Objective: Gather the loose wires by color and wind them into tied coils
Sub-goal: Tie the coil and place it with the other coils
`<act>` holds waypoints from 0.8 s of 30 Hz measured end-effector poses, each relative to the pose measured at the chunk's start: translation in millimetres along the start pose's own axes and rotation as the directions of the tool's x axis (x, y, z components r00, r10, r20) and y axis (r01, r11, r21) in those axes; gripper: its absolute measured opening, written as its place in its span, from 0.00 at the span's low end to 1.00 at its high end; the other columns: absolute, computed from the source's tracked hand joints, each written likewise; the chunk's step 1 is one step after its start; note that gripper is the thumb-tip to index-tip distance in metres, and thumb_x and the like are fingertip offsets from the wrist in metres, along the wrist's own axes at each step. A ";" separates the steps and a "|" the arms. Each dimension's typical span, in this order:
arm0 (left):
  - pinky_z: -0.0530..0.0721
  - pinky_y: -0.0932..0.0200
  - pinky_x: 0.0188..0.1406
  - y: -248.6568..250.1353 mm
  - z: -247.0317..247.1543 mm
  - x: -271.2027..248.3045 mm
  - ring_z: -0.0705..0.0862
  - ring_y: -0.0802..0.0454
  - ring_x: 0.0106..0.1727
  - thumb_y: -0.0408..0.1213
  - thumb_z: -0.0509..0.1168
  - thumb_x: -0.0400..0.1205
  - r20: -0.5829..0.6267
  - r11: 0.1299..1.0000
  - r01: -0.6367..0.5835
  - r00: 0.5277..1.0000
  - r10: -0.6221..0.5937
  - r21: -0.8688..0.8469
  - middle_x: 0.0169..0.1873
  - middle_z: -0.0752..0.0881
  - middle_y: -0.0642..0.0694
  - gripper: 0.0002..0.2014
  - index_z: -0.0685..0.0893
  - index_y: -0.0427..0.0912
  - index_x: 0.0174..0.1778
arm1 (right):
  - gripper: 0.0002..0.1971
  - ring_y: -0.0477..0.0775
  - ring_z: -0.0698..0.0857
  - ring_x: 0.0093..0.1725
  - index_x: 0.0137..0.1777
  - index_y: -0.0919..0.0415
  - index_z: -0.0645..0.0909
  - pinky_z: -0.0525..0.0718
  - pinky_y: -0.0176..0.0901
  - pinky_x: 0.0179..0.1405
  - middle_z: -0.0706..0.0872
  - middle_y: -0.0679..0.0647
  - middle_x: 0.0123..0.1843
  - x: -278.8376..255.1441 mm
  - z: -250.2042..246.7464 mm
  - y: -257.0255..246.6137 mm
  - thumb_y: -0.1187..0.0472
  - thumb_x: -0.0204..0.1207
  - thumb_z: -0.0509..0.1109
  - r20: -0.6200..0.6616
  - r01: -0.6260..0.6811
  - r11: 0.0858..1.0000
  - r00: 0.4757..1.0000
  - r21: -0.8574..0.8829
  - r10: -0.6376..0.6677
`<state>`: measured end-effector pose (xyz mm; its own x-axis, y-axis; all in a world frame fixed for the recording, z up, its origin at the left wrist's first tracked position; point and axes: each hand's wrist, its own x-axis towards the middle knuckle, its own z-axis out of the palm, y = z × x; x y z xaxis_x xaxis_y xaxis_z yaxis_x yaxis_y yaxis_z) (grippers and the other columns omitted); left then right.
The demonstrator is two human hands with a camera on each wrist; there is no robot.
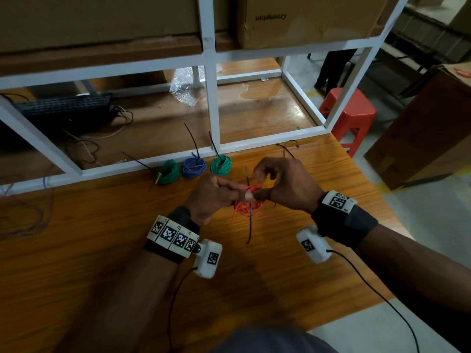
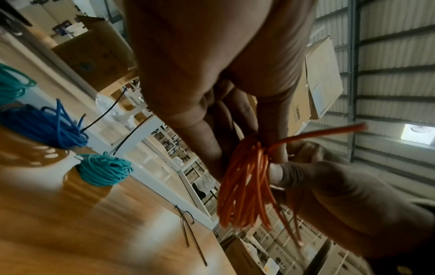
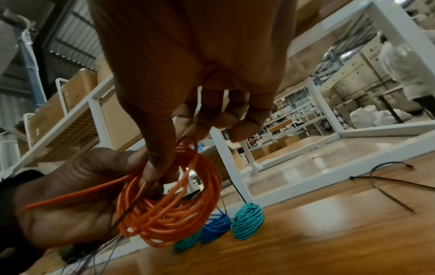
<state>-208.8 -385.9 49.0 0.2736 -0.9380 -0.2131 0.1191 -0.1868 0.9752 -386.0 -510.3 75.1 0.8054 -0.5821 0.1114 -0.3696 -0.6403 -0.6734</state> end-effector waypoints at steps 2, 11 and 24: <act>0.87 0.31 0.57 -2.4 0.2 -0.2 0.89 0.28 0.53 0.32 0.84 0.63 -0.011 0.998 -0.008 1.000 0.008 -0.067 0.47 0.91 0.29 0.18 0.92 0.30 0.46 | 0.25 0.43 0.88 0.55 0.62 0.51 0.87 0.91 0.49 0.49 0.90 0.42 0.59 1.4 -1.1 -0.5 0.54 0.65 0.89 0.020 -0.043 0.999 0.999 0.024 0.043; 0.83 0.63 0.31 -4.7 14.8 -8.0 0.90 0.56 0.37 0.32 0.78 0.73 -0.143 0.993 -0.054 0.989 0.038 -0.107 0.41 0.93 0.42 0.13 0.91 0.37 0.54 | 0.11 0.45 0.94 0.43 0.56 0.58 0.95 0.94 0.53 0.43 0.96 0.51 0.49 1.2 4.4 9.6 0.59 0.74 0.84 0.023 0.005 0.975 1.000 0.223 -0.010; 0.89 0.41 0.53 -10.6 18.0 0.7 0.90 0.33 0.50 0.34 0.83 0.61 -0.155 0.979 -0.011 0.988 -0.021 -0.202 0.48 0.92 0.33 0.19 0.93 0.36 0.48 | 0.24 0.44 0.93 0.55 0.68 0.59 0.89 0.95 0.52 0.49 0.92 0.51 0.62 -2.8 9.6 12.9 0.56 0.72 0.85 -0.023 -0.076 0.955 0.996 0.286 0.086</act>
<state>-227.0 -389.8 39.7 0.4157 -0.8773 -0.2399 0.3060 -0.1135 0.9452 -388.6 -512.1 59.2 0.7597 -0.6466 0.0697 -0.2819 -0.4239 -0.8607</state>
